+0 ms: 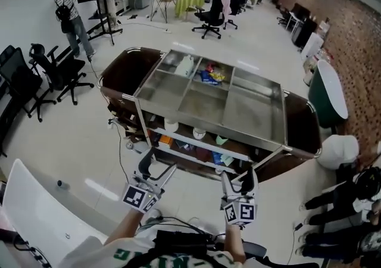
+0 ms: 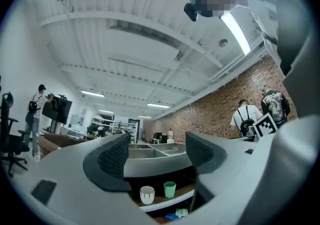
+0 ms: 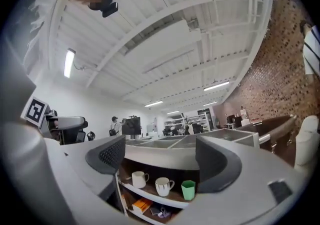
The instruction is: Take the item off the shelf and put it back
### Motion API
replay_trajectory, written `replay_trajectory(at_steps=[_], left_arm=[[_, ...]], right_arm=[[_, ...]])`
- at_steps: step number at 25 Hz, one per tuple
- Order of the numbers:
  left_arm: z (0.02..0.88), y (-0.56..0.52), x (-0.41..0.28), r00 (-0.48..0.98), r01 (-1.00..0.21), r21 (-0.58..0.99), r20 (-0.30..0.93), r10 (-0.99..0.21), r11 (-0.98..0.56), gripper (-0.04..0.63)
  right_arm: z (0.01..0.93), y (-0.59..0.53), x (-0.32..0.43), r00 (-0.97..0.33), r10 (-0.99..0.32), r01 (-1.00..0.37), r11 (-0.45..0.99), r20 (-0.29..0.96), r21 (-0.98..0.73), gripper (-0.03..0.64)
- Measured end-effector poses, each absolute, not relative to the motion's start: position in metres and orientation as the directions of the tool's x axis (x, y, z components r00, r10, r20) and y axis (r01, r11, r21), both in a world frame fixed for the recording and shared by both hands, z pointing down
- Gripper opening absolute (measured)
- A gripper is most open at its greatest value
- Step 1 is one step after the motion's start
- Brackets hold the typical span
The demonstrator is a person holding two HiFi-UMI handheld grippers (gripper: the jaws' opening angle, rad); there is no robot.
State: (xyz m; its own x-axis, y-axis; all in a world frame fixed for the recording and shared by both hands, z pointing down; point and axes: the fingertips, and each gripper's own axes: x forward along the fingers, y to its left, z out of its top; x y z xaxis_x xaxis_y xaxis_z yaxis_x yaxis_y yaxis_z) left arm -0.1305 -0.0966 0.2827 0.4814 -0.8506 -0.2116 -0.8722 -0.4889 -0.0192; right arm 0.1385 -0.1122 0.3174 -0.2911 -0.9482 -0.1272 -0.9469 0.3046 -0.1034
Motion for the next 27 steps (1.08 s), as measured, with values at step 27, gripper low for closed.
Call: replay_trajectory(at_steps=[27], left_arm=[[0.289,-0.089,-0.136,0.504,-0.861,-0.025,-0.187,-0.843,-0.509,0.341]], right_arm=[[0.300,-0.095,0.090,-0.341,-0.926,-0.931,0.357,-0.162,-0.078,0.457]])
